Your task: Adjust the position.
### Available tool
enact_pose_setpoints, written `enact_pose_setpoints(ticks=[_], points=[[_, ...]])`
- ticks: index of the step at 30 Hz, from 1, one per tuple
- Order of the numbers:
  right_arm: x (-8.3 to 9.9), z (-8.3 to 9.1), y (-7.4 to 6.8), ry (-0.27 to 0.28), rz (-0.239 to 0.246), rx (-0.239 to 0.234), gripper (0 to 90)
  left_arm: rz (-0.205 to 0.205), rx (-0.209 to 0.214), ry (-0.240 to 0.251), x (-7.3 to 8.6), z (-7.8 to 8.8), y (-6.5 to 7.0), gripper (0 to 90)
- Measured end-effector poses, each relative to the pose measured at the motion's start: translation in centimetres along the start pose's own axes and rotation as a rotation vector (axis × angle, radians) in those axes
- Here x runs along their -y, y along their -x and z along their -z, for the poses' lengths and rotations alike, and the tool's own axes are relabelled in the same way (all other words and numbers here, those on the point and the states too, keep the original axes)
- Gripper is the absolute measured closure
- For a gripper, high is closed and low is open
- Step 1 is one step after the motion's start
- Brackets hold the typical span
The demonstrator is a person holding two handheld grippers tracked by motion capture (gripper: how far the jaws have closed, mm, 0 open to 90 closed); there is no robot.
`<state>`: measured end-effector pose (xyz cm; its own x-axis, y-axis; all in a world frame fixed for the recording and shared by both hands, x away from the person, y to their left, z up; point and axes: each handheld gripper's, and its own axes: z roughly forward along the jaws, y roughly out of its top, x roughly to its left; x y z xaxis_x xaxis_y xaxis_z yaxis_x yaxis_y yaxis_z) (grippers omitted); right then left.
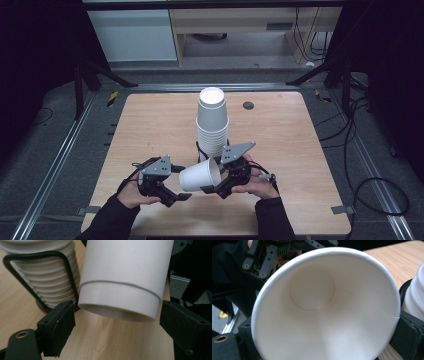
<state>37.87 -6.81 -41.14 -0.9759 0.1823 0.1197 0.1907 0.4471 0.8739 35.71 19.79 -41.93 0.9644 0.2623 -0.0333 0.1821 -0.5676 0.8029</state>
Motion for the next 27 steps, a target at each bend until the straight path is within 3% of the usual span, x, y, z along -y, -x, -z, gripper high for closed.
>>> enact_pose_setpoints(ticks=[2,12,18,21,27], points=[[-0.7,-0.5,0.2,-0.058,0.016,0.005,6.9,-0.003,-0.014,-0.013,0.1,0.1,-0.1,11.2],[-1.7,-3.1,0.2,-0.172,0.048,-0.007,6.7,-0.028,-0.029,-0.079,0.2,-1.0,0.0,11.2],[-2.1,-3.9,-0.1,-0.186,0.060,-0.016,6.7,-0.033,-0.030,-0.088,0.2,-1.4,0.2,12.9],[-2.0,-4.0,-0.2,-0.193,0.068,-0.013,6.7,-0.043,-0.030,-0.085,0.2,-1.4,0.2,20.0],[-2.0,-4.0,-0.4,-0.192,0.069,-0.012,6.6,-0.046,-0.024,-0.089,0.2,-1.4,0.3,21.3]])
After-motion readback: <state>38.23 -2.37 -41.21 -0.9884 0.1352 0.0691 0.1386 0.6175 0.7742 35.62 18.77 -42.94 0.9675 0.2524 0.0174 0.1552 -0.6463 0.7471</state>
